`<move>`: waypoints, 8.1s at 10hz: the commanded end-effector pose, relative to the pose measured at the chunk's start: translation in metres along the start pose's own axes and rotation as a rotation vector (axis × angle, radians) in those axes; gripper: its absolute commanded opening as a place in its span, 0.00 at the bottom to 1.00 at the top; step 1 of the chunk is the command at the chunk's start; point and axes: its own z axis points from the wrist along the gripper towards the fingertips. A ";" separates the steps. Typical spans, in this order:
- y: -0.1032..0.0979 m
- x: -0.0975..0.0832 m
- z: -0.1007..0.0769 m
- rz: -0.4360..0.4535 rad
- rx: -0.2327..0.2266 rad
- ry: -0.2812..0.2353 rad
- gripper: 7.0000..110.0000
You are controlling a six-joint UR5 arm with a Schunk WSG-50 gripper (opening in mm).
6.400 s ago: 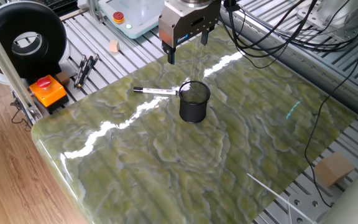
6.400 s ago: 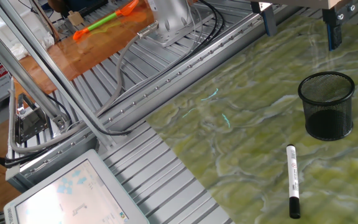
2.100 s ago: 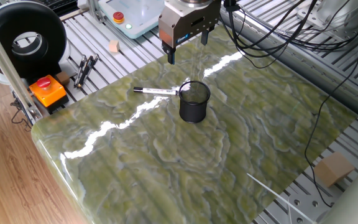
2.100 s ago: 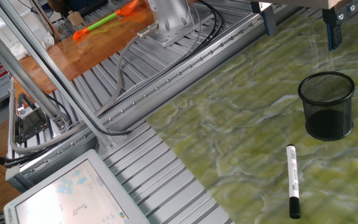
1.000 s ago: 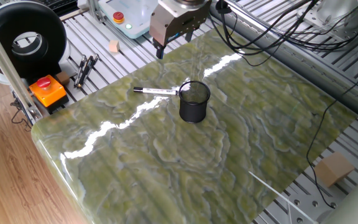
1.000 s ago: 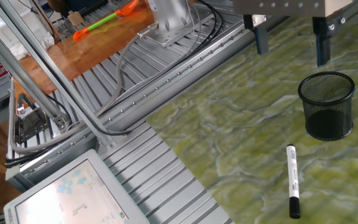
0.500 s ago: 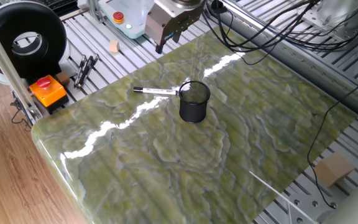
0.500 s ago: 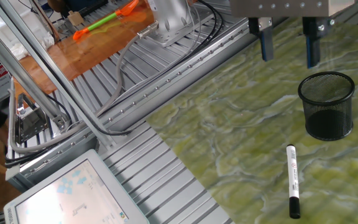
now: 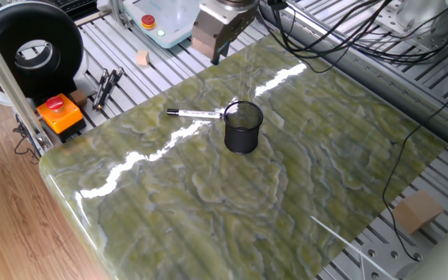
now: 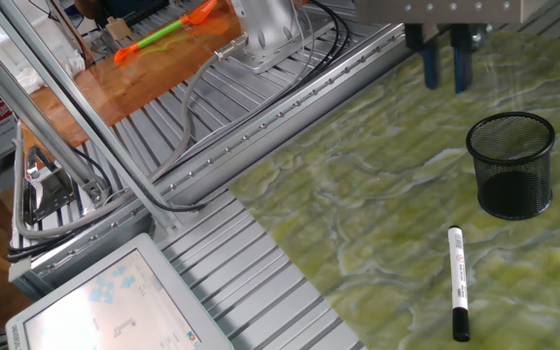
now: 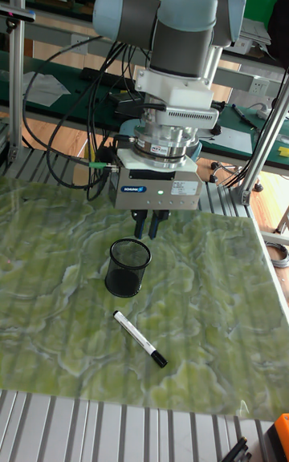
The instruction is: Put the pen into the pen holder
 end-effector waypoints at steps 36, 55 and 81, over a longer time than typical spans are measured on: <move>0.018 0.005 0.001 0.066 0.005 0.050 0.00; 0.039 -0.085 0.066 0.007 -0.051 0.048 0.00; 0.029 -0.108 0.061 0.025 -0.047 -0.024 0.00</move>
